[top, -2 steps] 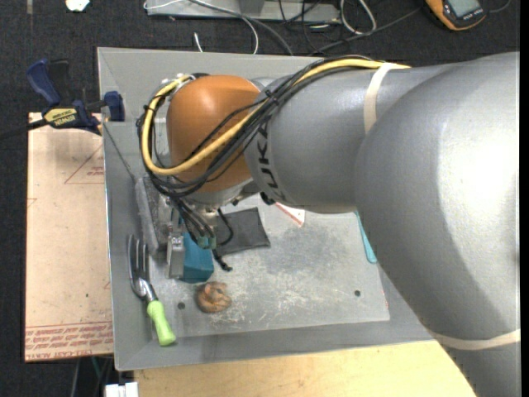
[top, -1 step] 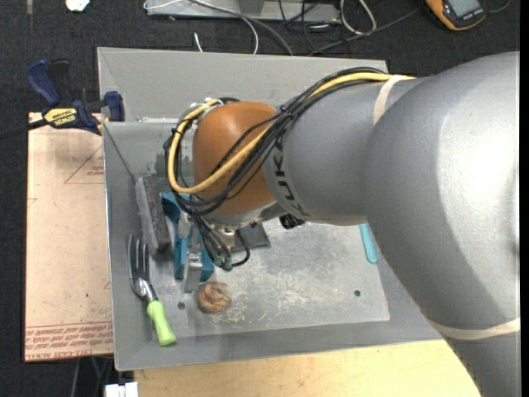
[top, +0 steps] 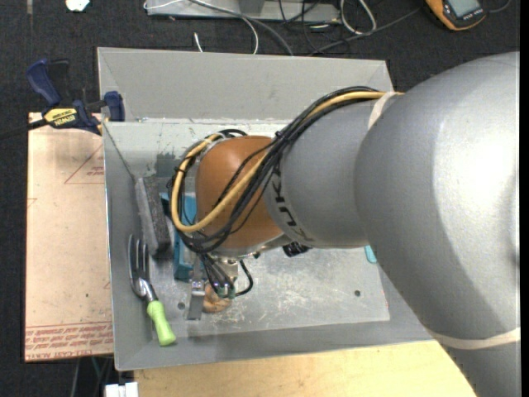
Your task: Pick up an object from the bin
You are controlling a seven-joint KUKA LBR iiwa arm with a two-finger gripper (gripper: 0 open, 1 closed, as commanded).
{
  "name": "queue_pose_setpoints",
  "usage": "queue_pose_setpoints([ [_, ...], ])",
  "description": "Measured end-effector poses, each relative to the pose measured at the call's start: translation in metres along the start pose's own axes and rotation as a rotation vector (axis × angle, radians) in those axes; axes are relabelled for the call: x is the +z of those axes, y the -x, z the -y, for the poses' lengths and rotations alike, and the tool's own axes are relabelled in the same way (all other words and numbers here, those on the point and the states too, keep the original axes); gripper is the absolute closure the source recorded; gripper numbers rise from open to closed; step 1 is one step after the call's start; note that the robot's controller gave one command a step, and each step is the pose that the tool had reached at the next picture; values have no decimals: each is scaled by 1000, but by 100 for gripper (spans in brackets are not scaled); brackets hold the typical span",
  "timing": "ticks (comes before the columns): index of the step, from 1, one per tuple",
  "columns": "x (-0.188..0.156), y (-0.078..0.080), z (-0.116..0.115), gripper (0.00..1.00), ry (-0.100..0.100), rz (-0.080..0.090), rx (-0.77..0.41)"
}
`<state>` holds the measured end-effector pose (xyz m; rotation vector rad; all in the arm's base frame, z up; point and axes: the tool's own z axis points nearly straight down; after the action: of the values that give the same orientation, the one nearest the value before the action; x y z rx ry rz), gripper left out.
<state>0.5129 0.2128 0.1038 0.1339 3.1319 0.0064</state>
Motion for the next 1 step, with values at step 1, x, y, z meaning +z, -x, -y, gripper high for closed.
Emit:
queue_pose_setpoints([
  [1, 23, 32, 46, 0, 10, 21, 15],
])
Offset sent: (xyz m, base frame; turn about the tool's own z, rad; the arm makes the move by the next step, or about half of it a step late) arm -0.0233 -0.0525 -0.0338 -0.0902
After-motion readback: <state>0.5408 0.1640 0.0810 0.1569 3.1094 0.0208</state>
